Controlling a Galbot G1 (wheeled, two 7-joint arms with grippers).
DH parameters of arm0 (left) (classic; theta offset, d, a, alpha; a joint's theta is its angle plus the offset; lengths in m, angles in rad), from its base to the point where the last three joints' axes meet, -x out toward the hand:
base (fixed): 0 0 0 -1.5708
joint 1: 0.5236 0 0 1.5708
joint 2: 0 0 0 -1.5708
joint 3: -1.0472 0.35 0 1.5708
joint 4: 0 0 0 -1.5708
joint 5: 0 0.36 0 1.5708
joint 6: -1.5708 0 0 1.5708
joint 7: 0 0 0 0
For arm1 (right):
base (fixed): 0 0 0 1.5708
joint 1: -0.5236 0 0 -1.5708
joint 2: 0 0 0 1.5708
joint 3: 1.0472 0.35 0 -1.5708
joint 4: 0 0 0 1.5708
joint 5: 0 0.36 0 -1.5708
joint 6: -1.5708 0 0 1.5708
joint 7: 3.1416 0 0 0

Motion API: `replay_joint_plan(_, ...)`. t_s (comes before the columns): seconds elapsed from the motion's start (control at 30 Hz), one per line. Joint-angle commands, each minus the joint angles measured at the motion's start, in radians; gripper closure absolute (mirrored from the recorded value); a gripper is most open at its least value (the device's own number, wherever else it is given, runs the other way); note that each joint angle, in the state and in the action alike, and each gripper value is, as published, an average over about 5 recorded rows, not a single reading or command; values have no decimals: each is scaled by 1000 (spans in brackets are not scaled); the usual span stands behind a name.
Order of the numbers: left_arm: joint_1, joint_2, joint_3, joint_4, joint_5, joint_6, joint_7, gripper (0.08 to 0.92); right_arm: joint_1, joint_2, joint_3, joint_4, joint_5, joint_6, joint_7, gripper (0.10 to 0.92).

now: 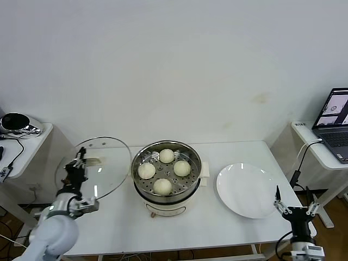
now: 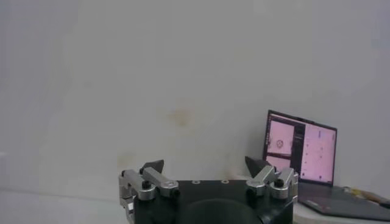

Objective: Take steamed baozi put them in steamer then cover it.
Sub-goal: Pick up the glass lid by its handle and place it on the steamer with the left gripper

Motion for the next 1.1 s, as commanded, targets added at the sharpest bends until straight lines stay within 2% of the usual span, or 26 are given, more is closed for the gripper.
replay_joint_plan(0.03, -308, -152, 325, -16, 225, 235, 227, 852, 27, 44, -69, -30, -116, 0, 49, 203)
replay_joint_plan(0.2, -346, -302, 369, 6, 424, 271, 317, 852, 38, 52, -83, -29, -131, -12, 57, 203)
replay_joint_plan(0.4, -387, -418, 390, 70, 483, 284, 343, 852, 34, 57, -86, -32, -136, -14, 58, 203)
replay_joint_plan(0.7, -388, -500, 468, 165, 540, 267, 330, 852, 22, 54, -83, -32, -135, -9, 59, 203)
replay_joint_plan(1.1, -365, -542, 479, 245, 603, 238, 316, 852, 14, 55, -89, -41, -140, 6, 62, 203)
